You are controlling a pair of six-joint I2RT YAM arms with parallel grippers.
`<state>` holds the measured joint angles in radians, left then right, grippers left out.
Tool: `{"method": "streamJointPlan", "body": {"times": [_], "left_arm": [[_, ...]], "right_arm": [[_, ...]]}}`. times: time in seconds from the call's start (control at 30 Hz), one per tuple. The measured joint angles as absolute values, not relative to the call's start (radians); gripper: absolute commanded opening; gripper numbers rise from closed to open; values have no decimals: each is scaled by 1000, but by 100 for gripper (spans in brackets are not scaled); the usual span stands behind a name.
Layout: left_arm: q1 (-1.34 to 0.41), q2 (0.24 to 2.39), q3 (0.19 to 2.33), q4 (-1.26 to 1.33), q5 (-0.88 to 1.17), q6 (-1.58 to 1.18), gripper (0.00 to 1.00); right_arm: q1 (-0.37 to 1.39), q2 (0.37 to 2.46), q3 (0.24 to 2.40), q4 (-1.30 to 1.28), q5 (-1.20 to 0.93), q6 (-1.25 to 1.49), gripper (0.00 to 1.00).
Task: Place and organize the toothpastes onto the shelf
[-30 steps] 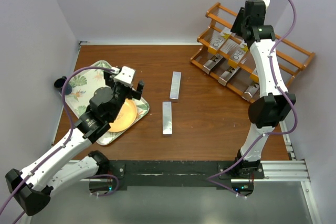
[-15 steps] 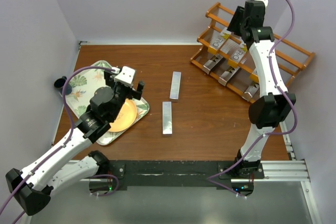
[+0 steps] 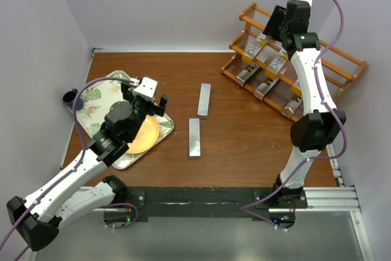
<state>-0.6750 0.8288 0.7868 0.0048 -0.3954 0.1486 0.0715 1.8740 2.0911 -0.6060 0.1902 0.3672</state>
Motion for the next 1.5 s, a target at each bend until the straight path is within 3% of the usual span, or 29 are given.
{"method": "streamJointPlan", "body": {"times": [0.67, 0.83, 1.07, 1.3, 1.5], "left_arm": [[-675, 828, 787, 5, -395, 149, 99], [-675, 828, 787, 5, -395, 149, 99], [-675, 828, 787, 4, -387, 147, 99], [-675, 828, 787, 3, -376, 134, 99], [-674, 843, 787, -9, -370, 111, 99]], "right_arm": [[72, 1829, 2056, -569, 149, 382, 66], [72, 1805, 2027, -564, 125, 381, 72], [72, 1668, 1910, -551, 76, 363, 81], [72, 1420, 1674, -484, -6, 331, 98], [72, 1231, 1381, -426, -109, 320, 98]]}}
